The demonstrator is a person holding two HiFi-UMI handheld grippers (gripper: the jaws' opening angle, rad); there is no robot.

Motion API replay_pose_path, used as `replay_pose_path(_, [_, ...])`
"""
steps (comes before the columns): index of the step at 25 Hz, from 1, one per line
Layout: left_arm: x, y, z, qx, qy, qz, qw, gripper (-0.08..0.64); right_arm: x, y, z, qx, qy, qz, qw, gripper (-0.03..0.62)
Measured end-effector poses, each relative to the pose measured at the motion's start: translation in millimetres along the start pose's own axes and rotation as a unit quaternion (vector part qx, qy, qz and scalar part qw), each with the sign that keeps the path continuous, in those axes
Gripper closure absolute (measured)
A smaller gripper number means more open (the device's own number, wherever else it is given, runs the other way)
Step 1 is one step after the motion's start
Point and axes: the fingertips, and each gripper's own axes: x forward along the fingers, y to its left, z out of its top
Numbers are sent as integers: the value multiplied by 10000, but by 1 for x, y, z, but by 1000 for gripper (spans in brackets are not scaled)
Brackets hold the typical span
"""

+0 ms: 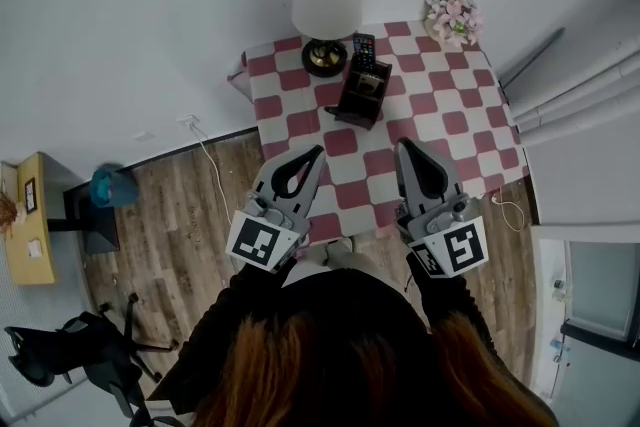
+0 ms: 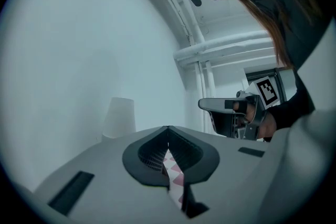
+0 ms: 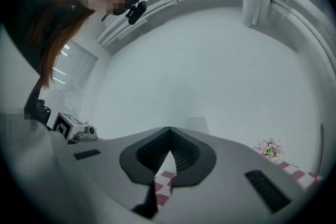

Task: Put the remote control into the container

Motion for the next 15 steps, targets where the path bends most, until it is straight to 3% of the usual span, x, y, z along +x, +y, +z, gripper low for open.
replay_pose_path(4, [-6, -10, -5, 23, 176, -60, 9998, 551, -13, 9, -7, 115, 84, -33, 9999, 578])
replay_pose_path(15, [-21, -31, 5, 100, 67, -173, 9998, 551, -33, 28, -24, 204, 214, 2, 9996, 578])
